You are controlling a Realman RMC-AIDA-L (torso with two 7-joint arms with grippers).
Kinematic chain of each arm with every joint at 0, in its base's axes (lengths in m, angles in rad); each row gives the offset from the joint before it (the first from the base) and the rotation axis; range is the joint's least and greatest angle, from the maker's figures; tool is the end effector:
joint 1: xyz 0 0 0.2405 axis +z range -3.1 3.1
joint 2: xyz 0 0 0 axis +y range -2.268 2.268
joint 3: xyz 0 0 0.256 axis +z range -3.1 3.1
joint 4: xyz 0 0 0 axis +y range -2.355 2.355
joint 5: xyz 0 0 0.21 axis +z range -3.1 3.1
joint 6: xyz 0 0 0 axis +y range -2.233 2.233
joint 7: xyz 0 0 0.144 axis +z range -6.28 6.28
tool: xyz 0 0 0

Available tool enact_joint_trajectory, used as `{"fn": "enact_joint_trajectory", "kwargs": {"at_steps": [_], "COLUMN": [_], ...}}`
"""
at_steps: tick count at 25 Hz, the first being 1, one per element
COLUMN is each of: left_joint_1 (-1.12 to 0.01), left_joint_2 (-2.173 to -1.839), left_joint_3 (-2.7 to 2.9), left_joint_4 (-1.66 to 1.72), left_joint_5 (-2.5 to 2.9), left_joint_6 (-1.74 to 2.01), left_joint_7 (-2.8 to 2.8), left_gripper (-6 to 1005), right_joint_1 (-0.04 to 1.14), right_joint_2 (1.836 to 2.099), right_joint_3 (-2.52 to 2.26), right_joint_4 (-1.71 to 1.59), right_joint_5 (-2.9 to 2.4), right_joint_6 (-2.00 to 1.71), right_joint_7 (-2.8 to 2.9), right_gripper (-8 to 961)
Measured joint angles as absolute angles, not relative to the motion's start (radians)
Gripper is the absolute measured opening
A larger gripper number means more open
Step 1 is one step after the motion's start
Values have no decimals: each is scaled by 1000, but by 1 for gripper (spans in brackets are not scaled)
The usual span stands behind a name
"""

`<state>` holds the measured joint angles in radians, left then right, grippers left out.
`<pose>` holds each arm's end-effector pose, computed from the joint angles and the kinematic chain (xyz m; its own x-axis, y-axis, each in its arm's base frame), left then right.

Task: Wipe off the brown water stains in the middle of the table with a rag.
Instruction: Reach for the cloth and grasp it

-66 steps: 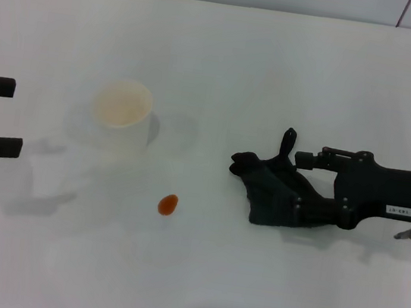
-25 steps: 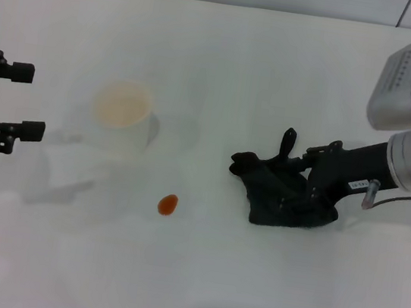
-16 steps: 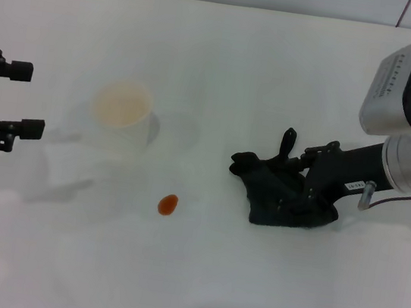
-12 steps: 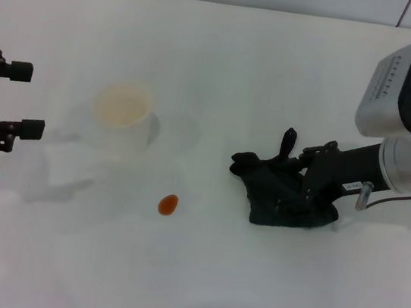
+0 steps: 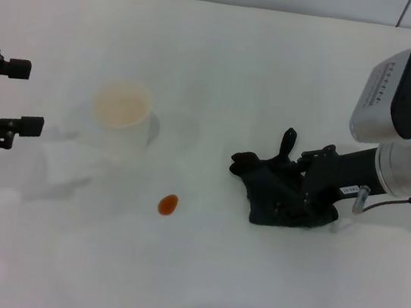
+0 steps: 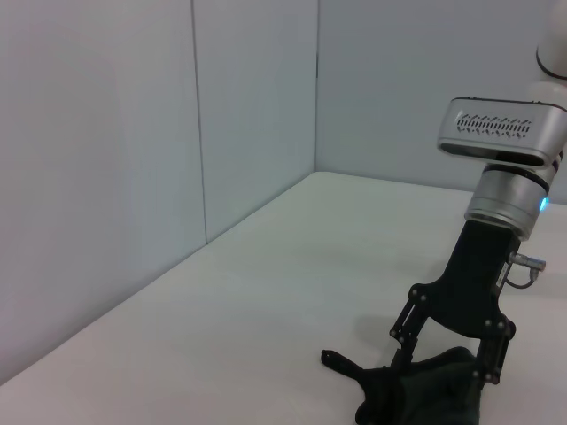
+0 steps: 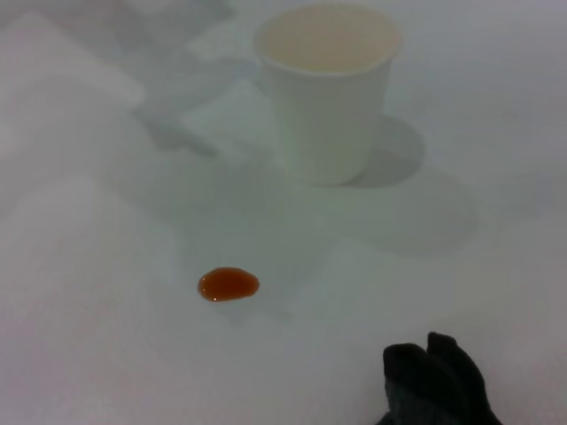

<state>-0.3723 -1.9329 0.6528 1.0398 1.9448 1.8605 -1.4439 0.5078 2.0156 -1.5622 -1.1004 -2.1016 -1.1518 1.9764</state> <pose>-0.2774 0.2962 0.1204 0.9027 0.1689 0.3958 0.2909 -0.9172 -0.2721 0.2006 0.3522 -0.0483 0.9561 -0.2920 0.0245 -0.2764 -0.9266 -0.2550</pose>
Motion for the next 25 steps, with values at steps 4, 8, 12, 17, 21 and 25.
{"fn": "enact_joint_trajectory", "kwargs": {"at_steps": [4, 8, 12, 17, 21, 25], "left_joint_1": [-373, -372, -370, -371, -371, -371], "left_joint_2": [-1933, -1934, -1940, -1942, -1942, -1944], "left_joint_3": [654, 653, 654, 654, 654, 653], "left_joint_4": [1040, 1039, 1040, 1040, 1040, 1040], "left_joint_5": [1945, 1945, 1948, 1949, 1949, 1949], "left_joint_6": [1859, 1856, 1851, 1851, 1851, 1851], "left_joint_7": [-1441, -1435, -1433, -1433, -1433, -1432], "left_gripper": [879, 879, 879, 879, 878, 878], "right_joint_1": [508, 508, 508, 508, 508, 508], "right_joint_2": [2016, 2016, 2016, 2016, 2016, 2016], "right_joint_3": [-1562, -1566, -1577, -1591, -1598, -1602], "right_joint_4": [-1089, -1076, -1076, -1080, -1082, -1081], "right_joint_5": [-2101, -2099, -2099, -2100, -2101, -2101], "right_joint_6": [-1149, -1145, -1138, -1137, -1137, -1137], "right_joint_7": [1977, 1976, 1976, 1976, 1976, 1971], "right_gripper": [750, 710, 669, 619, 578, 486]}}
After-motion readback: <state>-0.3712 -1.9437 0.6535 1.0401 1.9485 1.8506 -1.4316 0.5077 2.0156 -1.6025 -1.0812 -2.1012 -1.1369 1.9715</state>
